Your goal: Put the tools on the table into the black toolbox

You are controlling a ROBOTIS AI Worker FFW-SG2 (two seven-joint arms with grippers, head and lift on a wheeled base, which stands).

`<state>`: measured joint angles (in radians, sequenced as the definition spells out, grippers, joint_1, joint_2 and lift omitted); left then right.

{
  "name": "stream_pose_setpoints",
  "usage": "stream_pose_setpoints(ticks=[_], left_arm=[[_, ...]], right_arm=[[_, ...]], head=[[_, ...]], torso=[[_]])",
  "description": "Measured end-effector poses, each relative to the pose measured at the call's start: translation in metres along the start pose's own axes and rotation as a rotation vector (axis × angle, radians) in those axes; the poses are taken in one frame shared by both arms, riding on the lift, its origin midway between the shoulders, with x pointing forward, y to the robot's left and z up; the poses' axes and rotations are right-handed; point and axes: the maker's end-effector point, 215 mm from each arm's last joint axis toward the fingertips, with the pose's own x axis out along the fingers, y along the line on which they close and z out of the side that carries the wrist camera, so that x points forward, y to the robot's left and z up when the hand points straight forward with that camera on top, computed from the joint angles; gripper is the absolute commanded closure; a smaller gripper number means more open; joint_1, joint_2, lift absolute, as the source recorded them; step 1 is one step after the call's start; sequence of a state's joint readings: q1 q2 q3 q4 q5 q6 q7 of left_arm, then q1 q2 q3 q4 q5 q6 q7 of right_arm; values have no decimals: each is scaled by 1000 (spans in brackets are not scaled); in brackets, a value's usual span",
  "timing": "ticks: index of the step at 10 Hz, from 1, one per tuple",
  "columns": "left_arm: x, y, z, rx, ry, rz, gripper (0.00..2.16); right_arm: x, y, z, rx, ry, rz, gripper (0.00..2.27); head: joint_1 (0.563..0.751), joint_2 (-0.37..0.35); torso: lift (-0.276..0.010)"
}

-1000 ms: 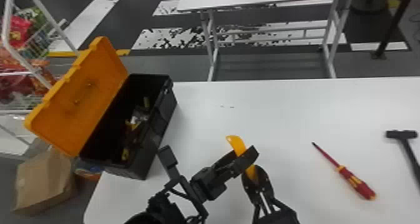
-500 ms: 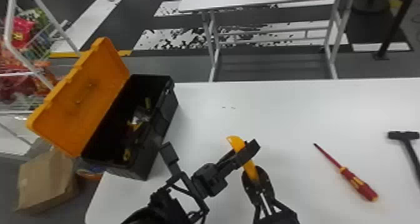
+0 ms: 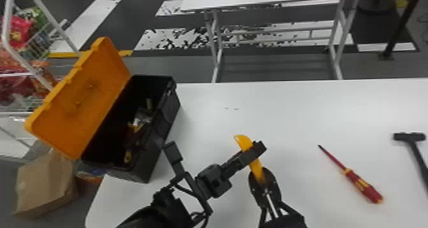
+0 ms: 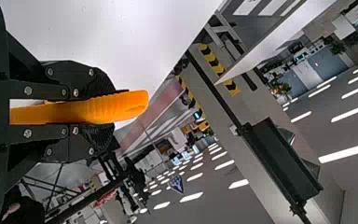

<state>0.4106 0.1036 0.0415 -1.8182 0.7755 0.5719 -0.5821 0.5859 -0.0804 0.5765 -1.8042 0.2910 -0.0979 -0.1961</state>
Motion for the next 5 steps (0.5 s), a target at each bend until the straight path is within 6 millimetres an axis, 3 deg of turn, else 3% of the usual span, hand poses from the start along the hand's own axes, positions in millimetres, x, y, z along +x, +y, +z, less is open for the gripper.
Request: stream_pose_setpoints(ticks=[2,5], left_arm=[[0,0,1,0,-1,1,2138],[-7,6,7,-12,3,14,2138]], right_arm=[[-5,-5,21,34,-73,-20,377],[-14,-16,21,74,-89,-57,228]], head=[[695,221],[695,217]], torso=[[-75],[-75]])
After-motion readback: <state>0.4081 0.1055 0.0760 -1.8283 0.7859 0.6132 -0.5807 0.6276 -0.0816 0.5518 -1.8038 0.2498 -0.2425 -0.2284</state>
